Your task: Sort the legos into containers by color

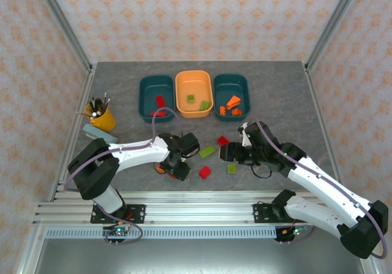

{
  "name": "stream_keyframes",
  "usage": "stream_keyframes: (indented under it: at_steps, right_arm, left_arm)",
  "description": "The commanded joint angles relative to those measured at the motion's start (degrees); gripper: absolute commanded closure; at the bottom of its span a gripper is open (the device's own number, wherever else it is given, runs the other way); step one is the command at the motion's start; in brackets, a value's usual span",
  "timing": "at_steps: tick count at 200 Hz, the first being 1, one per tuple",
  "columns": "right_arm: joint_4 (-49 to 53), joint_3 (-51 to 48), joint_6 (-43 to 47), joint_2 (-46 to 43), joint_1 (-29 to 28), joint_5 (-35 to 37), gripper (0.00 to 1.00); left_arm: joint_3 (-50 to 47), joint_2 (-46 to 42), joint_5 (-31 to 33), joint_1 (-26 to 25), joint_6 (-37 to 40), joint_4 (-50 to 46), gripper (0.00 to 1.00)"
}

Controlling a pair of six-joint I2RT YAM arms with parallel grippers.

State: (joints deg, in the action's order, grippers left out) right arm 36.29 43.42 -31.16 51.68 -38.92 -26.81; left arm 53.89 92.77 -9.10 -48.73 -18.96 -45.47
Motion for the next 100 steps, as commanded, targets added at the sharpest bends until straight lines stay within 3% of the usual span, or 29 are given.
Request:
stream_keyframes:
  at_steps: [1, 100]
  right_arm:
    - [-1.33, 0.0, -0.97, 0.34, -0.2, 1.43, 0.31]
    - [-1.84, 1.04, -1.28, 2.11, -0.2, 1.93, 0.31]
  left_arm:
    - [-0.86, 0.49, 3.02, -0.11, 0.06, 1.2, 0.43]
    - [-2.48, 2.87, 5.51, -0.12, -0.62, 4.57, 0.66]
